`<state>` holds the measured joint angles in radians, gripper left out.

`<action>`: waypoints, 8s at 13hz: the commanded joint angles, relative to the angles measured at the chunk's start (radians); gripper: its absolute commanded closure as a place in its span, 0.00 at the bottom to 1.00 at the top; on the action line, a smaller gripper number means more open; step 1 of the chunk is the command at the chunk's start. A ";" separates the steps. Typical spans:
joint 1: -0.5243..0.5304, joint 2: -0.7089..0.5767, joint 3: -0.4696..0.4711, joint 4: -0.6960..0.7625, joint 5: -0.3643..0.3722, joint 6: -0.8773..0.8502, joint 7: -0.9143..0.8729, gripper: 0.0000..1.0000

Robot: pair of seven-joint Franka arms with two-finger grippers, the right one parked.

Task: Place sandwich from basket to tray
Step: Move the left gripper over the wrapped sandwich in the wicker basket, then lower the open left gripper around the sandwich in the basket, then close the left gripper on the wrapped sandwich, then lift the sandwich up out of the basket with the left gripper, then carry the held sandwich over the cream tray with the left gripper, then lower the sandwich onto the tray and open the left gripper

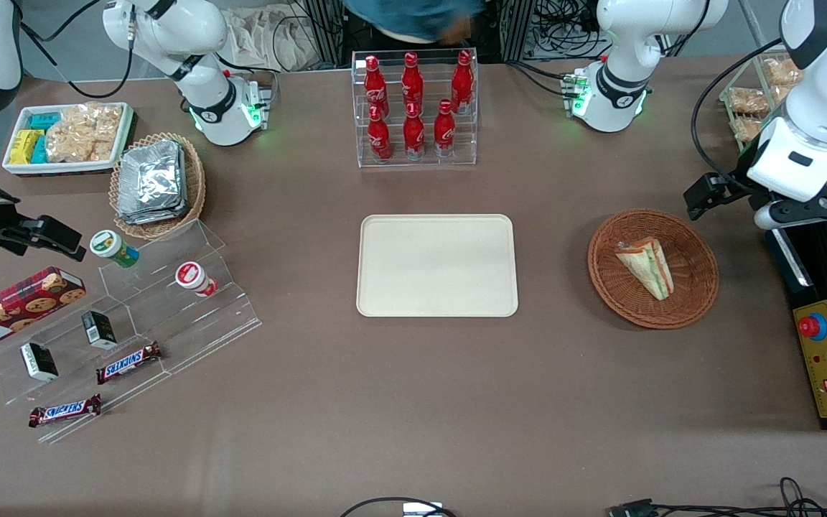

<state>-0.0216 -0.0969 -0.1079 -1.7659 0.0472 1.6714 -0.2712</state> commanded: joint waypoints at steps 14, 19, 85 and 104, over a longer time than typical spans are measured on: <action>0.003 -0.023 0.045 -0.231 0.008 0.094 -0.005 0.00; 0.003 0.002 0.142 -0.524 0.008 0.422 -0.029 0.00; -0.110 0.540 -0.506 -0.139 0.155 0.401 -0.514 0.80; -0.058 0.331 -0.492 -0.015 0.073 0.124 -0.561 0.00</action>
<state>-0.1151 0.3663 -0.6007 -1.8022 0.1857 1.9004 -0.8942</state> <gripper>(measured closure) 0.000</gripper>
